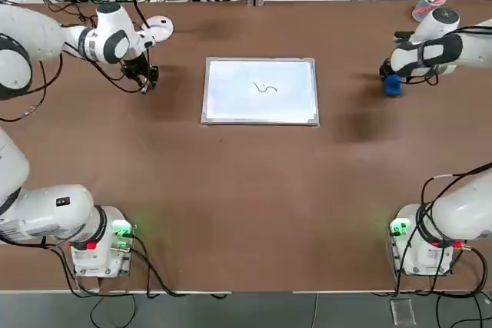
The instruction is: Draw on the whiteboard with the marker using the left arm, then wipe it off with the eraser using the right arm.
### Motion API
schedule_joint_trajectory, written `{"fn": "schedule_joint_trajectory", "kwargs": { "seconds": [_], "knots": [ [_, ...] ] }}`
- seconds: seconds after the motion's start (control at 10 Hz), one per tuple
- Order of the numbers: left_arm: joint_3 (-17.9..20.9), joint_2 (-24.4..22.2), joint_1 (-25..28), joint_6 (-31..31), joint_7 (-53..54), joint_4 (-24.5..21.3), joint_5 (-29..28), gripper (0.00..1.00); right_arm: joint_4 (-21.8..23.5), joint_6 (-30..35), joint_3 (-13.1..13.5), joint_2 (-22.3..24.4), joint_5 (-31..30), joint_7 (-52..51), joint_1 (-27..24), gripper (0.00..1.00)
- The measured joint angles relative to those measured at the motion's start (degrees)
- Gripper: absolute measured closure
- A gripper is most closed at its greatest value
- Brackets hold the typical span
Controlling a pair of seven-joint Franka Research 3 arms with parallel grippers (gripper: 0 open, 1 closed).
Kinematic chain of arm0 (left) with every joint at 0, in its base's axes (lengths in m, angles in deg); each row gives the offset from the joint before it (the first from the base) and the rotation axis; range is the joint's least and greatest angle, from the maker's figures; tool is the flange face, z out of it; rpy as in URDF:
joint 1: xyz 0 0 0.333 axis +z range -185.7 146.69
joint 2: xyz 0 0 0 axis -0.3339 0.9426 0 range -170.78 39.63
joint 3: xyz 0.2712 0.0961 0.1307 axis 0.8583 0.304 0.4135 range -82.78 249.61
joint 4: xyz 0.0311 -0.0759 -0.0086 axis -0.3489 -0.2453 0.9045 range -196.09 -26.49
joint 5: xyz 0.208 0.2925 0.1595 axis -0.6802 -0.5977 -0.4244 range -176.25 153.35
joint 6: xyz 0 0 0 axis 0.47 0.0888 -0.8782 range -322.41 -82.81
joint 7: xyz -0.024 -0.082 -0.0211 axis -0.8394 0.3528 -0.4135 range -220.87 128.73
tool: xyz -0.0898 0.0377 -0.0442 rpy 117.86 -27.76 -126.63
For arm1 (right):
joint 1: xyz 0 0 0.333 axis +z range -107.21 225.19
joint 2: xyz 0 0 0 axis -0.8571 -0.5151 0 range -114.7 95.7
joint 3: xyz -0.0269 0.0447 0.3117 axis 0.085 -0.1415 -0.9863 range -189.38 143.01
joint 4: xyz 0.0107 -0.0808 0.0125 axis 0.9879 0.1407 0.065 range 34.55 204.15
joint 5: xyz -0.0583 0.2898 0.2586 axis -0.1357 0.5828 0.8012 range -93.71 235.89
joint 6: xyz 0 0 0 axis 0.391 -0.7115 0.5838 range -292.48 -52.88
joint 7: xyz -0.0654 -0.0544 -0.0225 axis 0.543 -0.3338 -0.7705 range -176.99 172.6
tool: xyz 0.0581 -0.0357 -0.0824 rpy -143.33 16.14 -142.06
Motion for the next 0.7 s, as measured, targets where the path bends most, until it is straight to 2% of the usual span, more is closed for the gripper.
{"fn": "schedule_joint_trajectory", "kwargs": {
  "seconds": [0.2, 0.4, 0.7],
  "knots": [
    [-0.3, -0.2, 0.0, 0.6, 0.0, 2.4, 0.0, 0.2, 0.0, -0.3, 0.1, 0.0, 0.0, -0.7, -0.1, 0.0],
    [-1.0, -0.8, 0.0, 4.6, 0.0, 7.1, -0.1, 0.04, 0.0, -1.1, 0.2, -0.5, 0.0, -2.0, -0.3, 0.0],
    [-2.9, -2.4, 0.0, 15.0, 0.0, 17.2, -0.1, 0.01, 0.0, -3.2, 0.2, -2.3, 0.0, -2.9, -0.5, 0.0]
  ]
}}
